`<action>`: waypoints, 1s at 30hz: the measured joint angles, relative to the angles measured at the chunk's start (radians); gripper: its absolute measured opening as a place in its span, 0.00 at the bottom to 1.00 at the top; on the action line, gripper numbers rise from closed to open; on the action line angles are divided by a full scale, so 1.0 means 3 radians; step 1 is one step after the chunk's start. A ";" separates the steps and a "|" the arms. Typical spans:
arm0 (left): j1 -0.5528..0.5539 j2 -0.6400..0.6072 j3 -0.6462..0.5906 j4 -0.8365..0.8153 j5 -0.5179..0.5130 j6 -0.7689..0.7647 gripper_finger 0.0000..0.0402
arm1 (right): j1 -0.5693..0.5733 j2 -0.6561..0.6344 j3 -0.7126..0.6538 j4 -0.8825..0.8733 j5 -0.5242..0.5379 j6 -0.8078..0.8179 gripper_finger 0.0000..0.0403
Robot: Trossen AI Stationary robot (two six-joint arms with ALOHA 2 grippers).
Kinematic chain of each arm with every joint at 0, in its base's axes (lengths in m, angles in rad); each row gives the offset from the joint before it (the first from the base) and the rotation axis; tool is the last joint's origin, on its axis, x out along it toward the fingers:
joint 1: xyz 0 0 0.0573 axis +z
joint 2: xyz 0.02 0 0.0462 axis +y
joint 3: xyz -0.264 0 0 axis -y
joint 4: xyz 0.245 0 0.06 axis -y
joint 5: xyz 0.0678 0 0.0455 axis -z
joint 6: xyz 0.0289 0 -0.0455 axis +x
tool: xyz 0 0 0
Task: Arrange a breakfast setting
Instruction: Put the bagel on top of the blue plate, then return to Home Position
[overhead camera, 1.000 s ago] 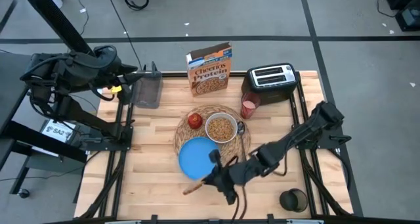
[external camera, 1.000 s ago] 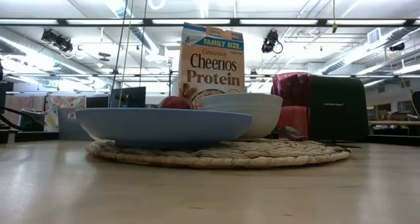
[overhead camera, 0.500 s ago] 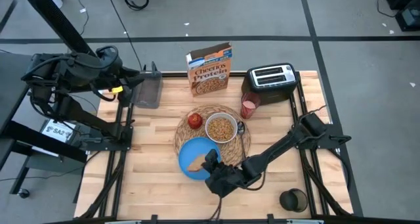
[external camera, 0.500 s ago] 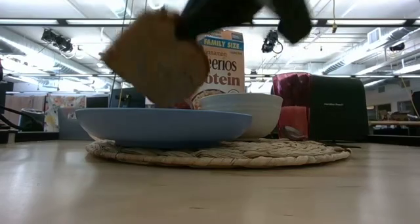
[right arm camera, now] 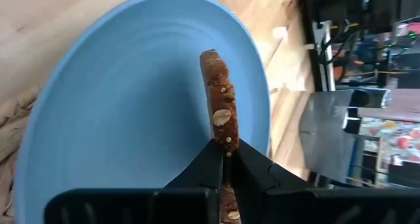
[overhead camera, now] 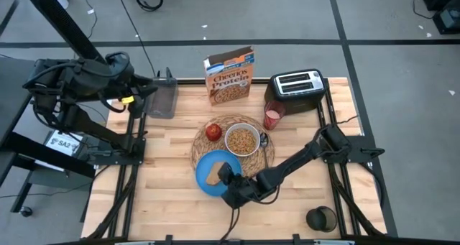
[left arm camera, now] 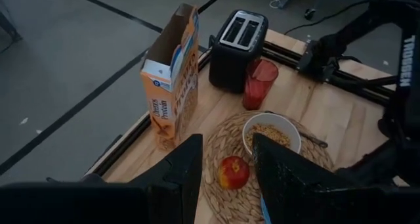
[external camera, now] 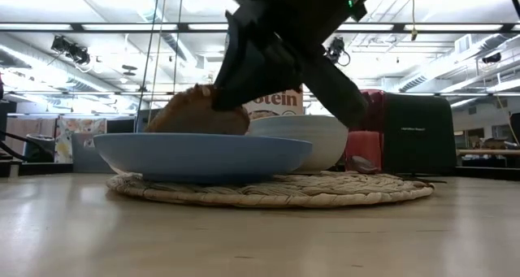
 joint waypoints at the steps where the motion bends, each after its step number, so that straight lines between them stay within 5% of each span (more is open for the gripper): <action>1: -0.0016 0.0000 0.0000 0.0000 0.0000 0.0001 0.35 | -0.0016 0.0000 0.0000 -0.0005 -0.0031 0.0021 0.09; 15: -0.0127 -0.0008 0.0000 -0.0001 0.0001 0.0028 0.35 | -0.0047 -0.0100 0.0000 -0.0032 -0.0215 0.0244 0.32; 19: -0.0127 -0.0052 0.0000 -0.0003 0.0323 0.0114 0.35 | -0.0012 -0.0299 0.0000 -0.0210 -0.0381 0.0439 0.33; 30: -0.0129 -0.0003 -0.0038 0.0345 0.0550 0.0375 0.35 | -0.0201 -0.1561 -0.0011 -0.0790 -0.0832 0.1709 0.33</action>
